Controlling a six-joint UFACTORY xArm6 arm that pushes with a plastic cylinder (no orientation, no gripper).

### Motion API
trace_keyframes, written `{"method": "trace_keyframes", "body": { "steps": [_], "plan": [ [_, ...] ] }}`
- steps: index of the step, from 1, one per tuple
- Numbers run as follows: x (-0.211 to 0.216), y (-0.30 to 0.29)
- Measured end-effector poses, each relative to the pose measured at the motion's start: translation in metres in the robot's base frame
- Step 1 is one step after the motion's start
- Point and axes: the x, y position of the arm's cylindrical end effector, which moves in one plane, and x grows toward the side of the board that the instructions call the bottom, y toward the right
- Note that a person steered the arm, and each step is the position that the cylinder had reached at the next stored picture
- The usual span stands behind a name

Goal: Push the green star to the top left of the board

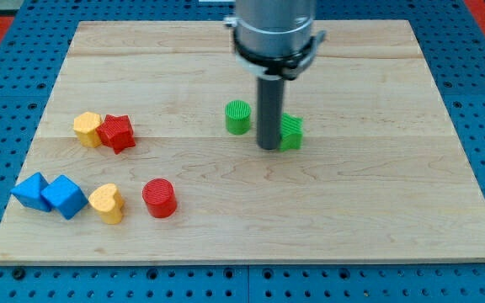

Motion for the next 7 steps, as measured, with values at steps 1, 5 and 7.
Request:
{"method": "trace_keyframes", "body": {
  "steps": [1,5,7],
  "plan": [
    [-0.017,0.037],
    [-0.021,0.090],
    [-0.053,0.057]
  ]
}}
